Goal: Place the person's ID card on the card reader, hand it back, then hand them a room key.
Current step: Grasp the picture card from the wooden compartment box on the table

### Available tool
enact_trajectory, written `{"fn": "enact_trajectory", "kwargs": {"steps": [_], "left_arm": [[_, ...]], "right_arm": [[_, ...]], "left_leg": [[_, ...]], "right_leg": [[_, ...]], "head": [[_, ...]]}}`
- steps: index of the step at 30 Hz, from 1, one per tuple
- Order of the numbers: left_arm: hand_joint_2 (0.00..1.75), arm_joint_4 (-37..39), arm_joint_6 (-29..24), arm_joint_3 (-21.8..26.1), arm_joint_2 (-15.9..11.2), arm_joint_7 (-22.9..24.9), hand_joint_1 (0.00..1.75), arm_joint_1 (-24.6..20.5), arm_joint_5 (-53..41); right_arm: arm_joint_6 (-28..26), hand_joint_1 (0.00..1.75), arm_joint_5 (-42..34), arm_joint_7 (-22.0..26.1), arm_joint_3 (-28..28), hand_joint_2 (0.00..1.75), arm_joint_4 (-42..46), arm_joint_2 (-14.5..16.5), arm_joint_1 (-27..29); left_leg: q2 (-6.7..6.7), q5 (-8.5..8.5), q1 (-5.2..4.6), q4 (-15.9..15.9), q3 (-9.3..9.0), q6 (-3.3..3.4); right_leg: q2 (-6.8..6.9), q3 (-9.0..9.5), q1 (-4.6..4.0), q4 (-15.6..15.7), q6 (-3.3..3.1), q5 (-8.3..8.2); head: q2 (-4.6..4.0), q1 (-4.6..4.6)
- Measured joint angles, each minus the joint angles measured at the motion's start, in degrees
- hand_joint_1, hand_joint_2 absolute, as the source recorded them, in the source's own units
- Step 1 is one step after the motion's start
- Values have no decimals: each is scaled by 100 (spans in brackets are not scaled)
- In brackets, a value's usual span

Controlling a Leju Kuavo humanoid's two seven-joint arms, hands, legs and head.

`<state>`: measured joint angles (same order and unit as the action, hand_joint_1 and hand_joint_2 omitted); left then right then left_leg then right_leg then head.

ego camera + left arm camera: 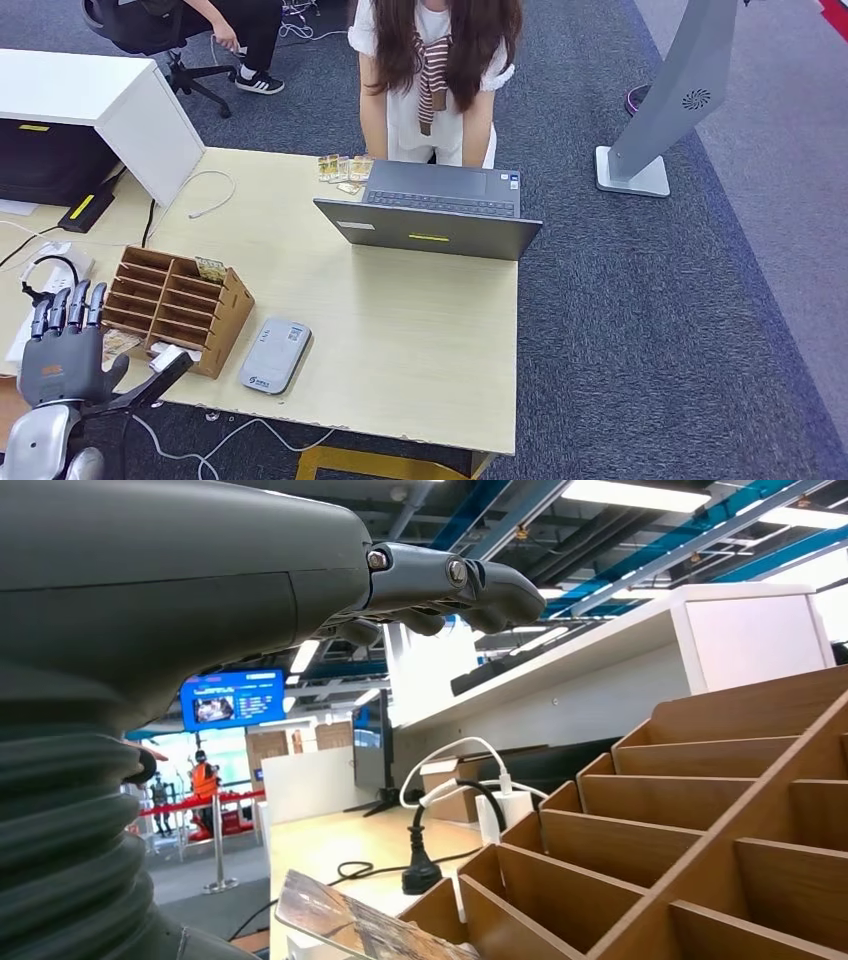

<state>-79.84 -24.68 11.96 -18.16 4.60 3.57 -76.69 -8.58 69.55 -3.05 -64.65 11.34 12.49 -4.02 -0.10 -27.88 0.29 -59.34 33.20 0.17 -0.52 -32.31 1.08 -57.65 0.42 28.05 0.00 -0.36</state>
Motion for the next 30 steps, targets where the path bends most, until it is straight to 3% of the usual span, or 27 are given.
{"fn": "enact_trajectory", "kwargs": {"steps": [12, 30], "left_arm": [[175, 126, 2, 4, -147, 39, 0, 35, 109], [175, 151, 24, 11, -151, 20, 0, 90, 146]], "right_arm": [[13, 0, 3, 6, 37, 175, 0, 1, 3], [13, 0, -9, 53, 39, 175, 0, 2, 5]], "left_leg": [[-1, 0, 0, 0, 0, 0], [-1, 0, 0, 0, 0, 0]], "right_leg": [[1, 2, 0, 0, 0, 0], [1, 2, 0, 0, 0, 0]], "head": [[0, 1], [0, 1]]}}
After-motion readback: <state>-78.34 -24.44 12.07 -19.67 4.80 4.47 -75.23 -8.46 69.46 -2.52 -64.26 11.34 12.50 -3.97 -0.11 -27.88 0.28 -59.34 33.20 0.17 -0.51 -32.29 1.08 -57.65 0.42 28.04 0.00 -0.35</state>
